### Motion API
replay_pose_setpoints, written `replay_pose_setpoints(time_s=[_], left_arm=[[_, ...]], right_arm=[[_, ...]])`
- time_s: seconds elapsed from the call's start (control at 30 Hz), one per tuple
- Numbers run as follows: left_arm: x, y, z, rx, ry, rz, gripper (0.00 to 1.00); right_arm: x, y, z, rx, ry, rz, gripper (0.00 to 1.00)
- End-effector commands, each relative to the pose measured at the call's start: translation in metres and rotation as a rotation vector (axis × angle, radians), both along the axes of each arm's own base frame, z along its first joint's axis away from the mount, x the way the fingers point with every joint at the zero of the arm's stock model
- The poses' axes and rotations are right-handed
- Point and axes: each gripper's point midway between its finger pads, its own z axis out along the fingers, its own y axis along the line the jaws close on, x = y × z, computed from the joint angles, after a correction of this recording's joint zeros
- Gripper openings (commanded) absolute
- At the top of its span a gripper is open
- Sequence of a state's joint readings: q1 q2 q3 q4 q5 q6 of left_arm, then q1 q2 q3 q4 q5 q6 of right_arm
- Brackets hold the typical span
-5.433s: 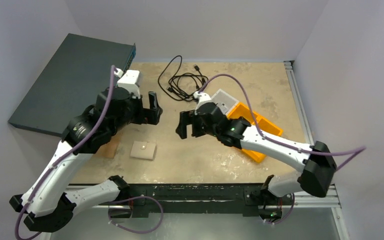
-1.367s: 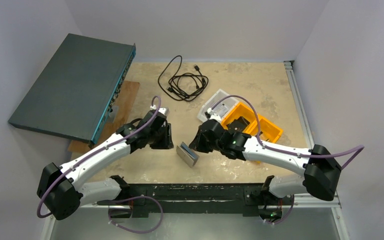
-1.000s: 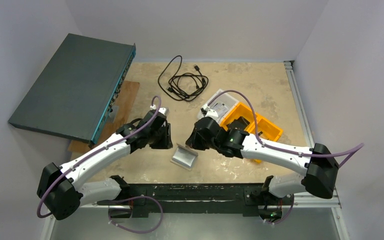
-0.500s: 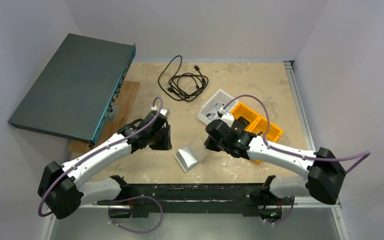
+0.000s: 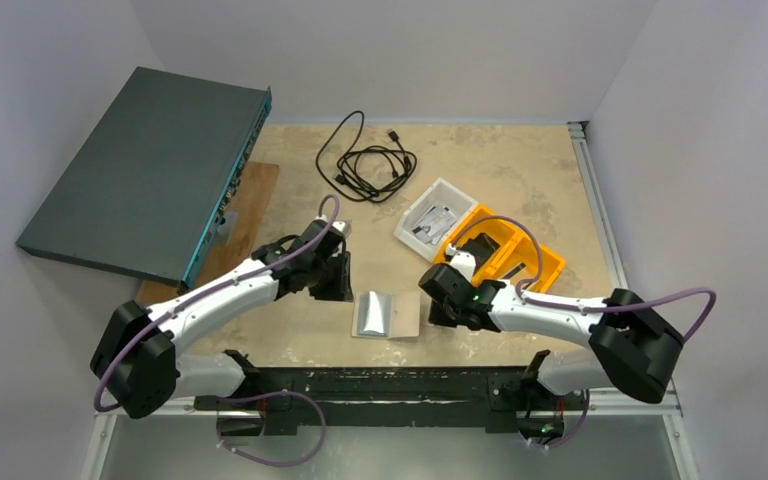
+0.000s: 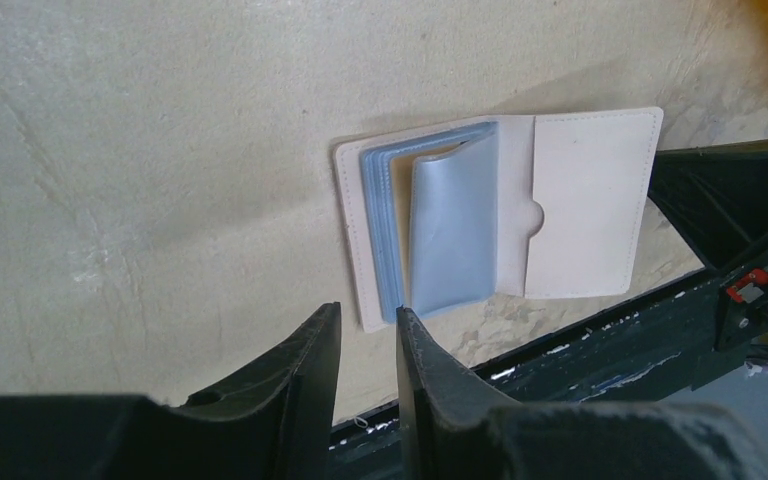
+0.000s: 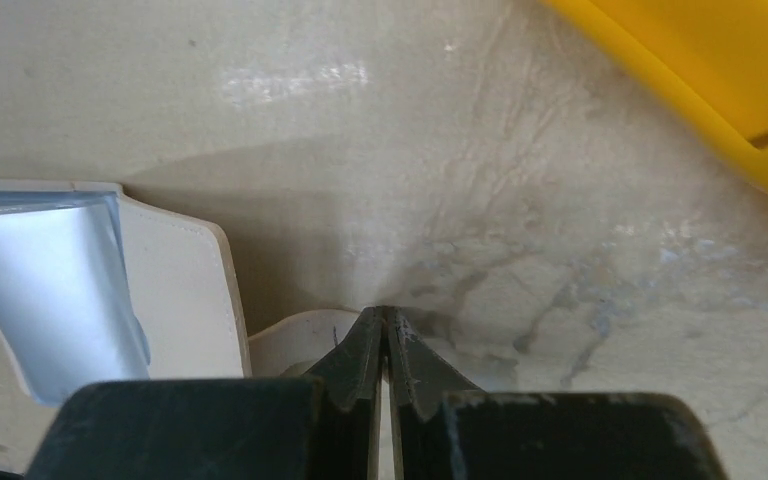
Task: Take the credit cards out of the card holder
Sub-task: Open the credit card at the corner of the board, then remove the credit card from the card holder.
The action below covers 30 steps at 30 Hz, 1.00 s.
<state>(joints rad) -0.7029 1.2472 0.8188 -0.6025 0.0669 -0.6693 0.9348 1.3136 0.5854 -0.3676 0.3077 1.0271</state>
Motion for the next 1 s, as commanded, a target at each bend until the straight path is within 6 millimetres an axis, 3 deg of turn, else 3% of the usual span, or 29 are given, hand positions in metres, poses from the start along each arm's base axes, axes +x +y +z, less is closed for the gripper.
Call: replay_pose_setpoints(time_s=[0.0,0.3,0.33,0.43,0.53,0.8,0.9,0.97], left_arm=[[0.007,-0.017,-0.003,-0.051,0.007,-0.006,0.26],[0.017,-0.031,-0.018,-0.047,0.045,-0.008,0.28],[0.017,-0.032,-0.018,-0.047,0.044,-0.008,0.28],[0.018,-0.032,-0.021,-0.042,0.048,-0.007,0.28],[0.017,-0.031,-0.022,-0.035,0.051,-0.006,0.28],[0.018,-0.027,-0.021,-0.021,0.04,-0.005,0.27],[0.018,-0.026,-0.022,-0.017,0.038,-0.002,0.27],[0.019,-0.026,-0.022,-0.015,0.036,0.0,0.27]], right_arm=[[0.002,0.013,-0.008,0.016,0.003,0.035,0.0],[0.0,0.014,0.005,0.035,-0.009,0.061,0.0],[0.001,0.014,0.011,0.041,-0.021,0.064,0.03],[0.007,0.018,0.038,0.075,-0.071,0.082,0.28],[0.017,0.019,0.067,0.073,-0.132,0.086,0.38],[0.025,0.062,0.133,0.183,-0.223,0.19,0.39],[0.023,0.079,0.126,0.204,-0.198,0.234,0.35],[0.022,0.087,0.109,0.202,-0.16,0.246,0.28]])
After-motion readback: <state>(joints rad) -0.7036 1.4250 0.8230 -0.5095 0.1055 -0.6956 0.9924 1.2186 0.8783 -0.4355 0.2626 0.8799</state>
